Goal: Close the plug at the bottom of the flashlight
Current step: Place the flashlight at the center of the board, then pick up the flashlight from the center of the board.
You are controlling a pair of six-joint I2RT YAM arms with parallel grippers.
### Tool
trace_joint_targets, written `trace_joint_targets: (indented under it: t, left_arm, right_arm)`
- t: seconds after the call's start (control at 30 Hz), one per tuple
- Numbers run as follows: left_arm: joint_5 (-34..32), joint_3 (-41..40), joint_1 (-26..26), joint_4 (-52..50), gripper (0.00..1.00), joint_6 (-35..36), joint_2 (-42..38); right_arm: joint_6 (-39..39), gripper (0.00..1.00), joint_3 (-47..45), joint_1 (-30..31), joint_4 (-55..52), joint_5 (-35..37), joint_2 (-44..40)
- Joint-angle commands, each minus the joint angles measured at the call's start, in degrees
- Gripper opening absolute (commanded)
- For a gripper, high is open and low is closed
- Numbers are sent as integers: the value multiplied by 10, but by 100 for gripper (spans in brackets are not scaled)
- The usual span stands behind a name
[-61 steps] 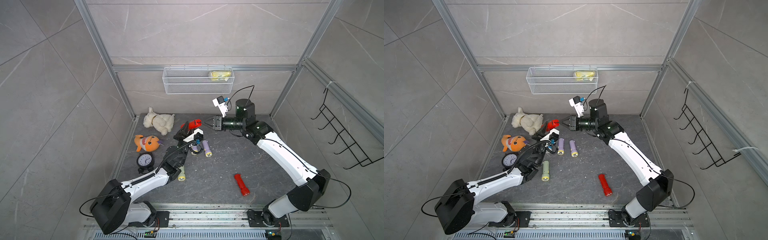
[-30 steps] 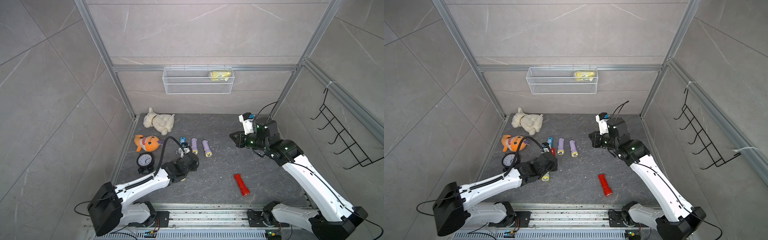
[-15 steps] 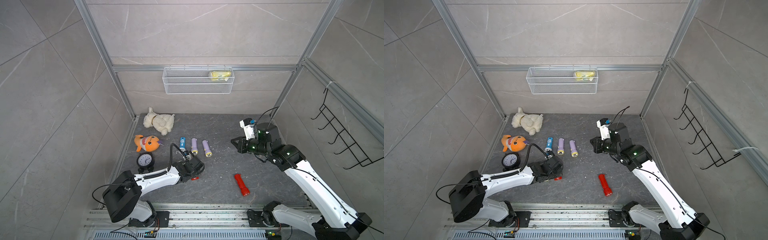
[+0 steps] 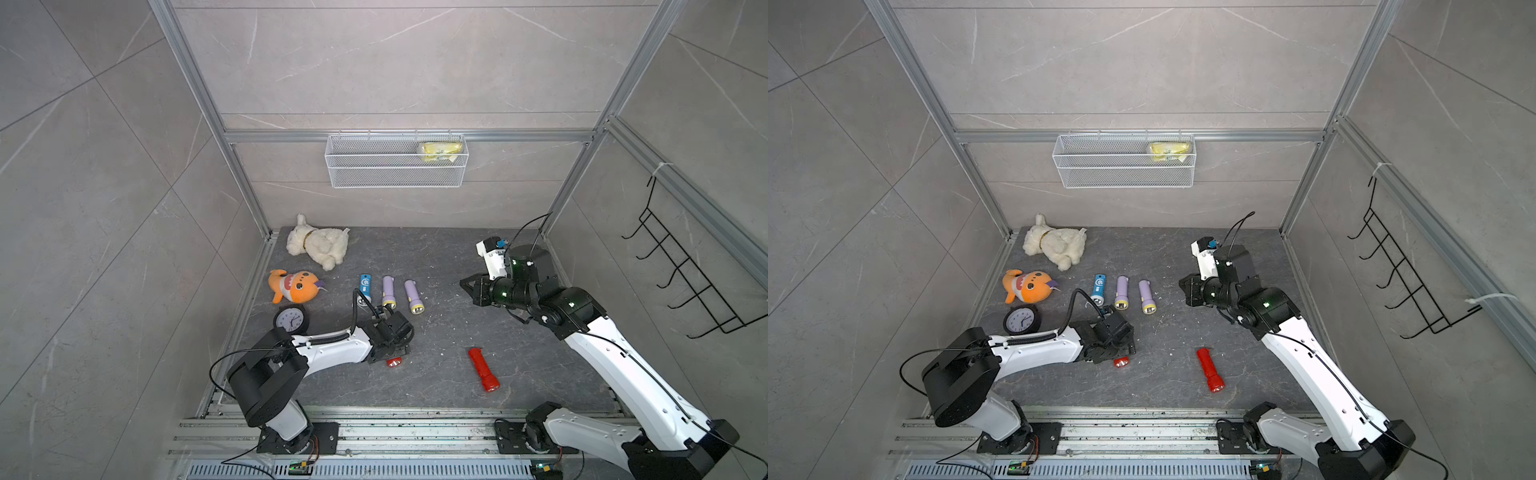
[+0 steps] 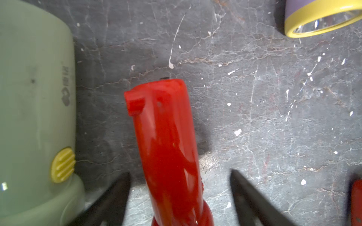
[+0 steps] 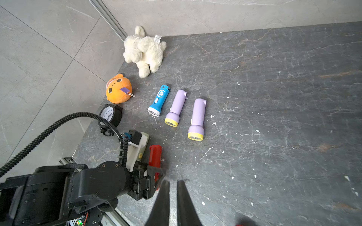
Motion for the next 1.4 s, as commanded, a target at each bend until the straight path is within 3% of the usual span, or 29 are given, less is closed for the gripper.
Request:
trace_joint_targets:
  t: [0.0, 0.23, 0.37, 0.47, 0.57, 0.63, 0.7, 0.83, 0.93, 1.1, 1.27, 1.37]
  left_arm:
    - [2, 15, 4, -22, 100, 10, -17]
    - [-42, 11, 9, -1, 100, 21, -98]
    - [7, -23, 55, 57, 100, -12, -155]
    - [83, -80, 80, 196, 100, 50, -194]
    - [65, -42, 83, 152, 100, 74, -203]
    - [78, 18, 79, 85, 99, 92, -172]
    - [125, 59, 68, 85, 100, 85, -122]
    - [199, 156, 27, 67, 100, 70, 3]
    - [209, 214, -13, 54, 99, 60, 71]
    - [180, 247, -52, 67, 97, -3, 120]
    - [157, 315, -89, 41, 95, -45, 181]
    - [152, 354, -109, 21, 93, -70, 216]
  right_arm:
    - [-6, 13, 1, 0, -5, 0, 7]
    - [-26, 15, -2, 0, -55, 48, 19]
    - [-28, 15, -1, 0, -76, 71, 13]
    - [-29, 15, 6, 1, -92, 89, 13]
    - [-30, 15, 9, 1, -111, 121, 9]
    - [-32, 15, 10, 0, -132, 163, 4]
    - [-35, 15, 14, 0, -161, 211, 0]
    - [-32, 15, 21, -6, -185, 252, -23]
    - [-38, 16, 32, -23, -189, 265, -40]
    - [-45, 16, 47, -57, -194, 242, -56]
    - [-14, 16, 46, -76, -192, 133, -73]
    - [-10, 17, 46, -75, -214, 114, -90]
